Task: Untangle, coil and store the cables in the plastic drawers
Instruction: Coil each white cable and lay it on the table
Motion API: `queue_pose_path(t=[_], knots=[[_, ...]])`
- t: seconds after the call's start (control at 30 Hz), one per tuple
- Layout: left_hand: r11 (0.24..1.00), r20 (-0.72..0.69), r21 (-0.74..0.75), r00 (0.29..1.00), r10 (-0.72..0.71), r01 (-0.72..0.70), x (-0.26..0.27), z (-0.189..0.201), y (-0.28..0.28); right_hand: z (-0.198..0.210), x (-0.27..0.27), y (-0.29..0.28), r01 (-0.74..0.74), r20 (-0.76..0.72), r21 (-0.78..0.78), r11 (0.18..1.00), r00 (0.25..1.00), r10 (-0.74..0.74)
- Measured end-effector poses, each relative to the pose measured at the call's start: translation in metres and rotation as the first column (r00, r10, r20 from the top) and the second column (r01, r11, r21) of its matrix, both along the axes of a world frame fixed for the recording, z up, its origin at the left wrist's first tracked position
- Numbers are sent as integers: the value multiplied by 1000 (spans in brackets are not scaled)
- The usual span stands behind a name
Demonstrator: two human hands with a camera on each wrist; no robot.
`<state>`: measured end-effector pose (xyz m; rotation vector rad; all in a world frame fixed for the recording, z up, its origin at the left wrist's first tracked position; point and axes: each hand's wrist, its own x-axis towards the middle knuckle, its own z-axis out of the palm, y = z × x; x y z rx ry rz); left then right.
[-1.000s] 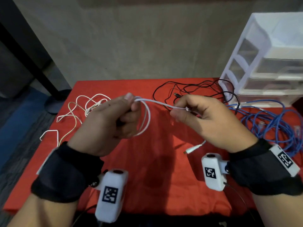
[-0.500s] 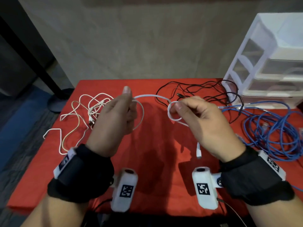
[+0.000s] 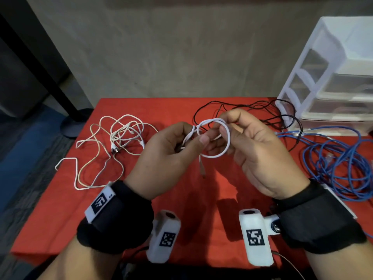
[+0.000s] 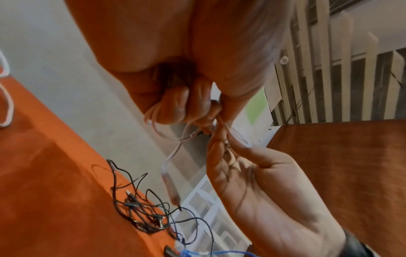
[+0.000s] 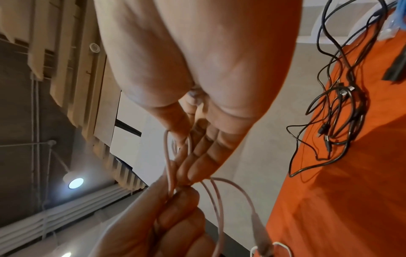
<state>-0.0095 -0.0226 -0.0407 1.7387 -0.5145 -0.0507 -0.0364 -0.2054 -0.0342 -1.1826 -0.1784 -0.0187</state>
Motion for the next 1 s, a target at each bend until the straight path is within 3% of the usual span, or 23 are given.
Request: queue_pose_path(t=[0.17,0.27,0.4,0.53,0.73,0.8,0.93,1.0], knots=[[997,32,-49,998,53,-51,-1,1,-2,2,-1,-2,-41,-58,-45,998,998,39],[998,93,-7,994,58,-57,1,2,-1,2,-2,-1,-18,-54,-67,998,998,15],[982,221,130,969,109,-140,-2,1,0,-5,1,1,142,91,-331,933,989,-118],[951,230,133,942,244,-278,8,-5,5,-7,0,-1,236,214,-375,896,963,-164],[898,77,88,902,424,-430,31,-12,25,6,-11,0,-24,143,-234,972,988,58],[904,112,110,909,402,-414,30,-11,29,5,-9,1,37,138,-311,950,990,6],[916,232,191,923,306,-352,19,-6,20,-2,-2,7,313,200,-391,865,947,-252],[927,230,206,936,265,-313,15,-5,16,-5,-3,5,291,249,-505,813,951,-186]])
